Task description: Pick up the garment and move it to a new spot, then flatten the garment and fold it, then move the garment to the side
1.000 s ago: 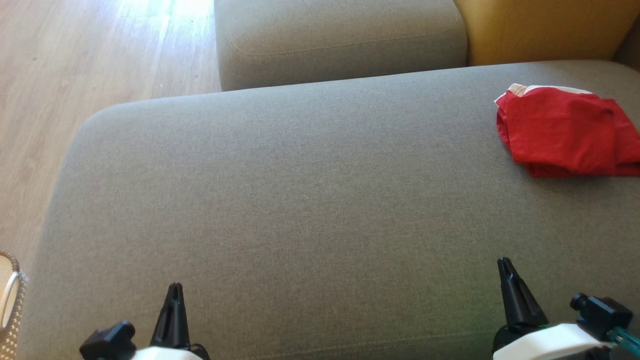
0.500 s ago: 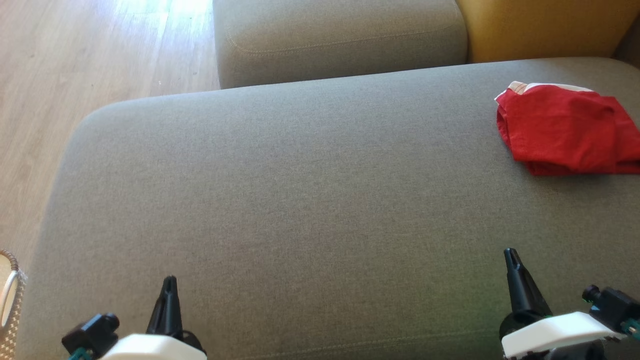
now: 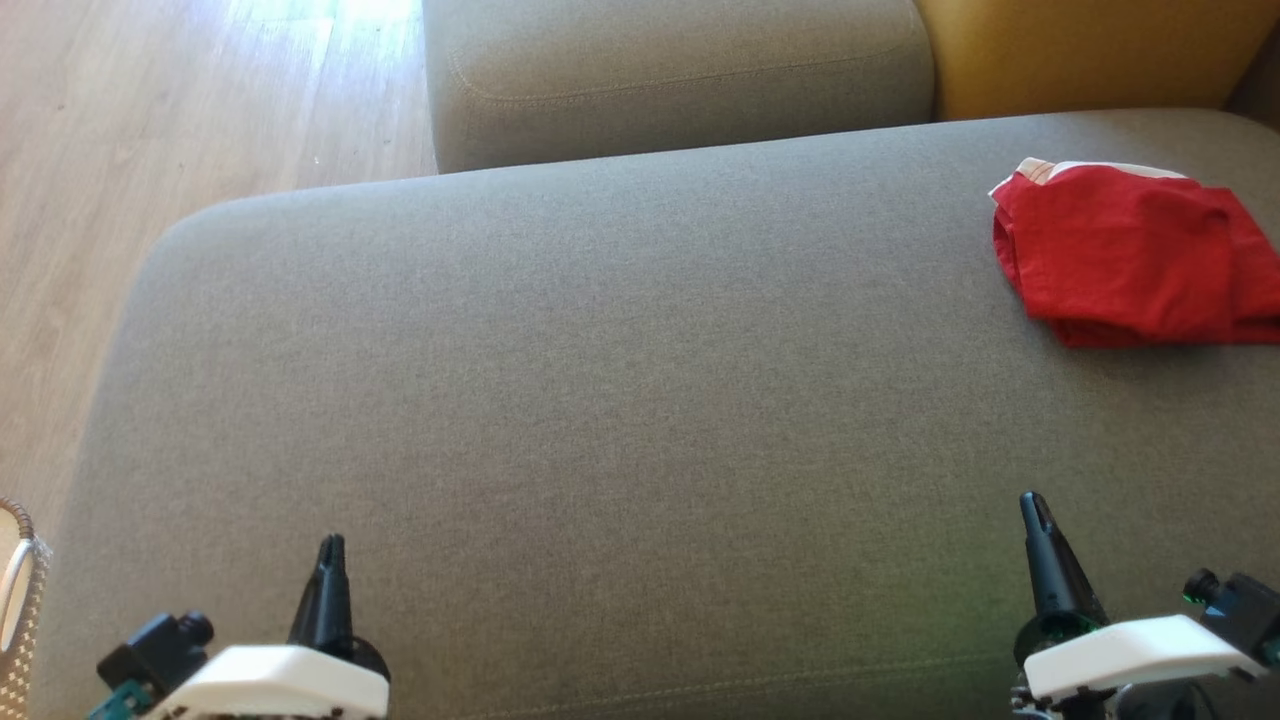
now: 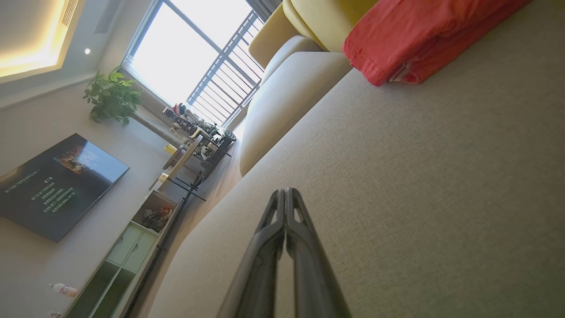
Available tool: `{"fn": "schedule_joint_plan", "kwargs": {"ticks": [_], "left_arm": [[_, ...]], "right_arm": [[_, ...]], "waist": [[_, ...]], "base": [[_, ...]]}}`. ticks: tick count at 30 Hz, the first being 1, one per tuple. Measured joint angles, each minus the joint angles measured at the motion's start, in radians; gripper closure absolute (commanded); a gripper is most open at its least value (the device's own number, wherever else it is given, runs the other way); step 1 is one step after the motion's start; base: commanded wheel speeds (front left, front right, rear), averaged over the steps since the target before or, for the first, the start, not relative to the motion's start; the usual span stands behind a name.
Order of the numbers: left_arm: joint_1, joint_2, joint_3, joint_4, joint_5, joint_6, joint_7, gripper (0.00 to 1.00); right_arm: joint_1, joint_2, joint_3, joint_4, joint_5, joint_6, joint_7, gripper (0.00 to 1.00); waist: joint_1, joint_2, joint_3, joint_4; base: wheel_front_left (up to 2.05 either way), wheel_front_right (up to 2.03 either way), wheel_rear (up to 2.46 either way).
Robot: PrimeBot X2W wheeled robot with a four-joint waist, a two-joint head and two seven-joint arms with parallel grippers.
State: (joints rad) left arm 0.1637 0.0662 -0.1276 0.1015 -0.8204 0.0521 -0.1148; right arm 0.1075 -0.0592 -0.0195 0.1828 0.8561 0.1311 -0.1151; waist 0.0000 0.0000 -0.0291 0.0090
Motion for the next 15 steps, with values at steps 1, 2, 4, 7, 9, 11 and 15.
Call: {"fn": "schedule_joint_plan", "kwargs": {"ticks": [1,2,4,7,9,11,15], "left_arm": [[-0.007,0.000,0.005,0.001,-0.014,-0.001,0.000,1.00],[-0.013,0.000,0.008,0.002,-0.026,-0.003,0.001,1.00],[-0.023,0.001,0.011,0.007,-0.050,-0.010,0.009,1.00],[-0.028,0.001,0.013,0.015,-0.087,-0.018,0.018,1.00],[-0.028,0.002,0.016,0.024,-0.113,-0.025,0.025,1.00],[-0.031,0.002,0.018,0.030,-0.139,-0.030,0.026,1.00],[-0.049,0.002,0.031,0.037,-0.188,-0.038,0.036,1.00]], "right_arm": [[-0.003,0.000,-0.001,0.001,0.013,0.000,0.003,1.00],[-0.007,-0.001,-0.002,0.003,0.026,0.000,0.006,1.00],[-0.020,-0.002,-0.003,0.006,0.048,0.000,0.010,1.00],[-0.032,-0.003,-0.005,0.010,0.085,0.000,0.019,1.00],[-0.037,-0.003,-0.006,0.012,0.108,0.000,0.021,1.00],[-0.037,-0.004,-0.008,0.016,0.132,0.000,0.030,1.00],[-0.037,-0.004,-0.011,0.019,0.179,0.000,0.042,1.00]], "waist": [[0.0000,0.0000,0.000,0.000],[0.0000,0.0000,0.001,0.000],[0.0000,0.0000,0.002,-0.001],[0.0000,0.0000,0.003,-0.001],[0.0000,0.0000,0.004,-0.001],[0.0000,0.0000,0.005,-0.002],[0.0000,0.0000,0.007,-0.002]], "base": [[0.00,0.00,0.00],[0.00,0.00,0.00],[0.00,0.00,0.00],[0.00,0.00,0.00],[0.00,0.00,0.00],[0.00,0.00,0.00],[0.00,0.00,0.00]]}}
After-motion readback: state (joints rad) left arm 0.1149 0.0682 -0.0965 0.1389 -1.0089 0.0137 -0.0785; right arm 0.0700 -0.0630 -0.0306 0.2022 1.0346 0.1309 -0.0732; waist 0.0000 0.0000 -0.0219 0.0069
